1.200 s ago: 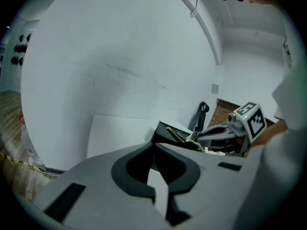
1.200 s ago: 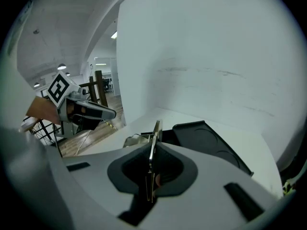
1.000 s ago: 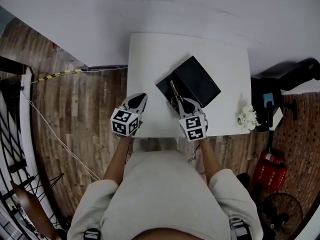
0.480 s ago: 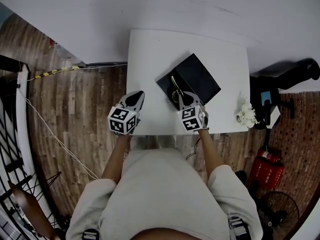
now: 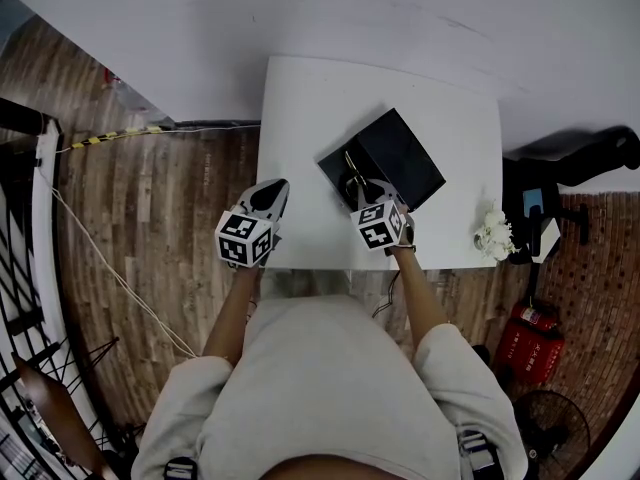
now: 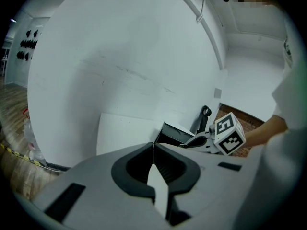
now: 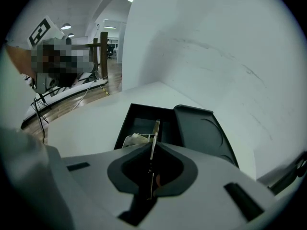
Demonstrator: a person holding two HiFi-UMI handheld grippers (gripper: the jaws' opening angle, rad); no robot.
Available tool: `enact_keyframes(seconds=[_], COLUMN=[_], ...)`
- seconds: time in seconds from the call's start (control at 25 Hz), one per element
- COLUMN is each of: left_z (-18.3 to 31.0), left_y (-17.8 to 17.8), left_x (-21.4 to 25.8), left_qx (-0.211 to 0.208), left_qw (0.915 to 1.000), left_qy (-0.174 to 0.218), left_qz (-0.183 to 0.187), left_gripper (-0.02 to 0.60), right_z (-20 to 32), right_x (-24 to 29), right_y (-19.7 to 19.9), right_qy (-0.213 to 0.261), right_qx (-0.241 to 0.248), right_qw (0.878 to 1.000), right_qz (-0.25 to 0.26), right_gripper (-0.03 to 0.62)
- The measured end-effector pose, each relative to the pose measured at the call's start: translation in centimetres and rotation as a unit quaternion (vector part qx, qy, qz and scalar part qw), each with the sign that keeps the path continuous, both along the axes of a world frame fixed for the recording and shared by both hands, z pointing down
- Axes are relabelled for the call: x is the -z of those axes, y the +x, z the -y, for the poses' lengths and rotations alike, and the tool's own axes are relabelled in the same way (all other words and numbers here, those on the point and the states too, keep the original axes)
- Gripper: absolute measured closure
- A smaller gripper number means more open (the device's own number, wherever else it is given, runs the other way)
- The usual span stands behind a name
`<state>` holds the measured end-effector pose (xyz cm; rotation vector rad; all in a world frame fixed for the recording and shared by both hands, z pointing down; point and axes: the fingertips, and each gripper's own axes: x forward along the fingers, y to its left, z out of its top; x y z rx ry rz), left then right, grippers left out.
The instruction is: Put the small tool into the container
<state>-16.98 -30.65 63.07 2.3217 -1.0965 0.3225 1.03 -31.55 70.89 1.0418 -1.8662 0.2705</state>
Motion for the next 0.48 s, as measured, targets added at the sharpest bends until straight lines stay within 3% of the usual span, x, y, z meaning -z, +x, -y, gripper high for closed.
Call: enact_keyframes(seconds=[0.48], left_z=[0.1], left_y=[0.0], left_x=[-0.1], left_qx=[0.004], left_qw=[1.0000], left_qy=[-0.001], left_qz=[-0.004], left_gripper=[0.566], right_z=[1.2], right_x=[-1.2], right_y=[-0.1], right_qy=[-0.010], right_qx=[0.015], right_qw=[0.999], right_qz=[-0.034], right_gripper=[0.574])
